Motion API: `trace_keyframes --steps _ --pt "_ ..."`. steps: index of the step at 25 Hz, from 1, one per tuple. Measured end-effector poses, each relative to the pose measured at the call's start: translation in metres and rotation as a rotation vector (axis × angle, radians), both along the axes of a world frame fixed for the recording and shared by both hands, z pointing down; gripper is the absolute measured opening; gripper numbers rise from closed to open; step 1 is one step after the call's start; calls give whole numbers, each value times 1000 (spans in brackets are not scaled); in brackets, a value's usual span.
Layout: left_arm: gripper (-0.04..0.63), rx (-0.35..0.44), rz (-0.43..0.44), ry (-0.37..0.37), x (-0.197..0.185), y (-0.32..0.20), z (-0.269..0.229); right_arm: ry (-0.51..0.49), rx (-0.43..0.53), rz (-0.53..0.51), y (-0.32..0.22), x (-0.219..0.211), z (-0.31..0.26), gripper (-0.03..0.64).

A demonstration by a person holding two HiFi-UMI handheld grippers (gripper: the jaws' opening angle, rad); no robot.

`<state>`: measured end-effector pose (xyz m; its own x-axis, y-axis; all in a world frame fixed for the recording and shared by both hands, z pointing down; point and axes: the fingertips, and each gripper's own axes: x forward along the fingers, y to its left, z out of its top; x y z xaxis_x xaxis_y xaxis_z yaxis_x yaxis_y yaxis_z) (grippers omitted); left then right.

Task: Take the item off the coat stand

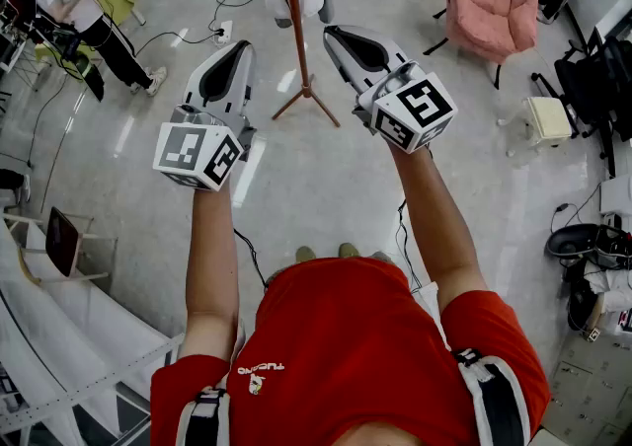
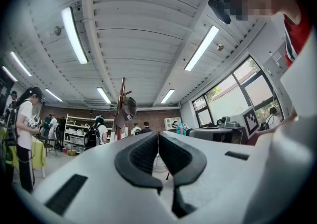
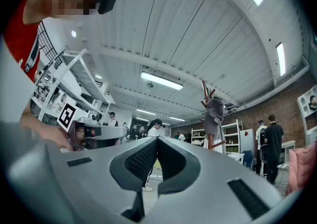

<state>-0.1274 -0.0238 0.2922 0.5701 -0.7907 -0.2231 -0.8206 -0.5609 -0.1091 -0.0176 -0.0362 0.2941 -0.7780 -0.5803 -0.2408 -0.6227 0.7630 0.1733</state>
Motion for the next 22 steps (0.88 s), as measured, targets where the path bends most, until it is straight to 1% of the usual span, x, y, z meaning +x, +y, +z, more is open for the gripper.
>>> trace_keyframes --steps 5,9,17,22 --pt "12 6 13 -5 -6 -7 0 -4 -2 -1 -5 -8 2 23" --pt "12 4 26 2 -14 -12 1 -27 -17 -8 -9 -16 1 23" --pt "12 2 67 28 -41 -27 10 -36 -32 49 -24 -32 7 23" --pt "12 16 87 43 -56 -44 3 -48 -30 71 -40 -36 -6 23"
